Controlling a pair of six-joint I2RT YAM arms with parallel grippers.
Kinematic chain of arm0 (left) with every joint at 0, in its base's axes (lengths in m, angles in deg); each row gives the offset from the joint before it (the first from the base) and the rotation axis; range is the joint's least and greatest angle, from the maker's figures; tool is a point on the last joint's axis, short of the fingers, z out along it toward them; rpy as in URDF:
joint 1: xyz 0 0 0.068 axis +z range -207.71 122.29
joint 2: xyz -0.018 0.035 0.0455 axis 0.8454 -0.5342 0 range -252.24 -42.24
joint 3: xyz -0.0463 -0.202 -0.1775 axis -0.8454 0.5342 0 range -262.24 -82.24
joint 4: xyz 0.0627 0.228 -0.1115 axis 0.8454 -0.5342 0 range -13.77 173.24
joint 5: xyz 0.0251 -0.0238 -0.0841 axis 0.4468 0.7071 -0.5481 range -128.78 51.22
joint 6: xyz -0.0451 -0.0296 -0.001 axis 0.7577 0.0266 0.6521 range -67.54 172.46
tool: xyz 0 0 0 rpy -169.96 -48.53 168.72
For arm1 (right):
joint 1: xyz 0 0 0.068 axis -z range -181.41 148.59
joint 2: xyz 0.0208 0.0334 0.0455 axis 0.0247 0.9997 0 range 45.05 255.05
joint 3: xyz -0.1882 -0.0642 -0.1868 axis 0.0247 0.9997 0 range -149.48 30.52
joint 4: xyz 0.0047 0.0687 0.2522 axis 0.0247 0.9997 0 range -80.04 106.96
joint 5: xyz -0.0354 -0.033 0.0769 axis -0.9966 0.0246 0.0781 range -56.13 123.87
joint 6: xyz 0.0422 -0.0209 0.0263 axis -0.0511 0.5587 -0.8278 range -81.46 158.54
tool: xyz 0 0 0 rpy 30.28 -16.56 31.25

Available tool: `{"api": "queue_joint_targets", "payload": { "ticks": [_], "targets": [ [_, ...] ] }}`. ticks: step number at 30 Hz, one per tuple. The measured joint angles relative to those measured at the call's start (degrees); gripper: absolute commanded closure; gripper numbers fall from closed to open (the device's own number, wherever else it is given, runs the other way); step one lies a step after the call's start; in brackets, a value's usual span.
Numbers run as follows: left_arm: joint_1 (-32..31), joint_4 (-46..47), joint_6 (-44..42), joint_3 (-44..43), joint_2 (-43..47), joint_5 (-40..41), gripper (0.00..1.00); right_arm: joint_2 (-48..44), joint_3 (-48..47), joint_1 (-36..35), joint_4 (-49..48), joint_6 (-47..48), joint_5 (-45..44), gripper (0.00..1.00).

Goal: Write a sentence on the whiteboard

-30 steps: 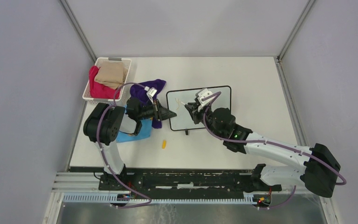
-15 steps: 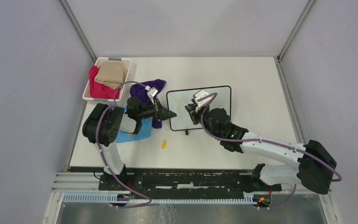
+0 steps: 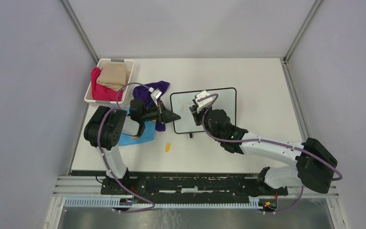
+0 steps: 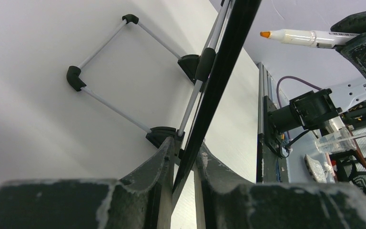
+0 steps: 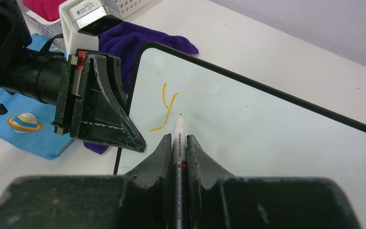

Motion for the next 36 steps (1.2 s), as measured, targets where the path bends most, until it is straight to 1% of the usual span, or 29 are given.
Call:
{"api": "queue_joint_targets", "payload": {
  "ticks": [15,22,36],
  "targets": [
    [-0.1,-1.9,-0.3,-0.5,0.4,-0.1,0.85,3.6,-0.9,0.0,-2.1,0.0,-0.4,1.00],
    [-0.1,-3.3,-1.8,-0.8,0.8,-0.2,0.85,4.8,-1.2,0.0,-2.1,0.0,-0.4,1.00],
    [-0.3,-5.0,-3.1,-1.2,1.2,-0.4,0.88,5.2,-1.1,0.5,-2.0,-0.1,-0.4,1.00]
  ]
}}
